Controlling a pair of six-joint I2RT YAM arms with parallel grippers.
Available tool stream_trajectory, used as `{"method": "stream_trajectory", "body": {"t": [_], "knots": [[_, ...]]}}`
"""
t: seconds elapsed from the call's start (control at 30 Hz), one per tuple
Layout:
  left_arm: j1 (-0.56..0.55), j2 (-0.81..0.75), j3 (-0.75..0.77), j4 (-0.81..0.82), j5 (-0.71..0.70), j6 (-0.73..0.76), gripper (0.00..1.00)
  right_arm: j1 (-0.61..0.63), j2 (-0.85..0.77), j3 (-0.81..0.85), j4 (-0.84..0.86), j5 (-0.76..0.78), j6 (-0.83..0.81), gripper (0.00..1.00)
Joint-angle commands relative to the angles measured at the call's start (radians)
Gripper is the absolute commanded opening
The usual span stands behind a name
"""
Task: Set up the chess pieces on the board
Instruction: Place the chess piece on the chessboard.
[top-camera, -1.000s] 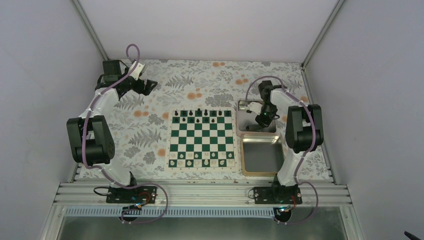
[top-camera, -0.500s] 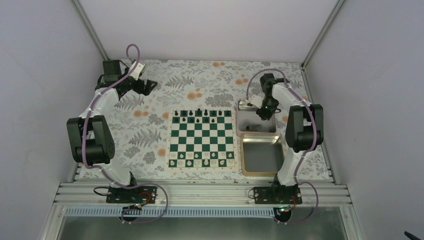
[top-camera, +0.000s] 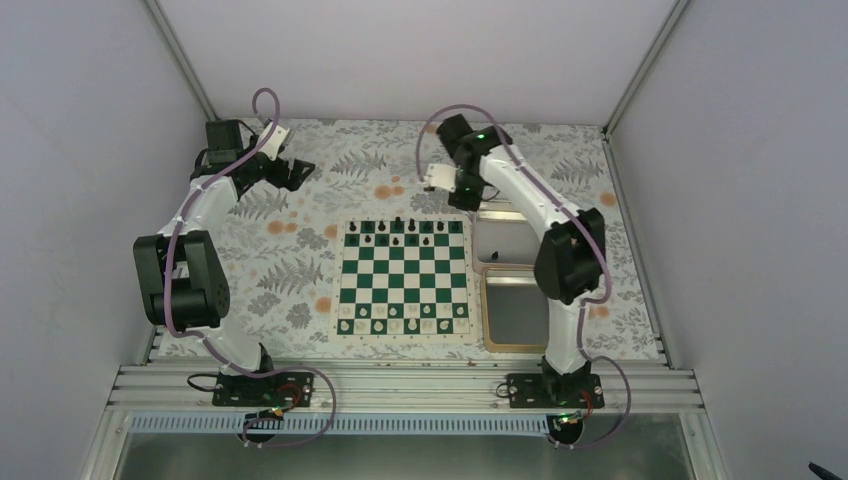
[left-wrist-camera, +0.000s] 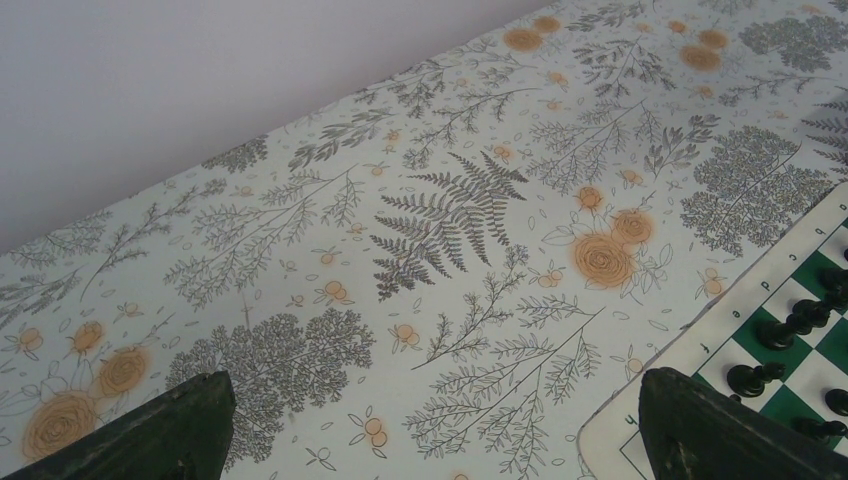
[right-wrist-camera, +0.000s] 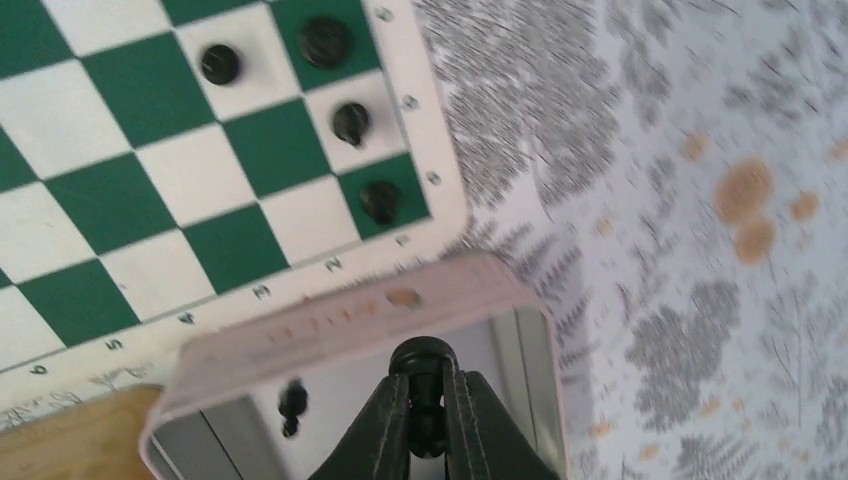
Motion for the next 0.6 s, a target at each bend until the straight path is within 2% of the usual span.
{"method": "stream_trajectory", "body": {"t": [0.0,0.17,0.57], "knots": [[0.001,-0.009,0.012,0.001,0.025,0.010,1.00,0.058,0.095,0.034,-0.058,0.004,-0.007,0.10],[0.001,-0.010,0.008,0.004,0.025,0.012,1.00,0.105,0.155,0.035,-0.058,-0.031,-0.016,0.10],[0.001,-0.011,0.001,0.006,0.026,0.013,1.00,0.123,0.240,-0.026,0.004,-0.093,-0.039,0.10]]}}
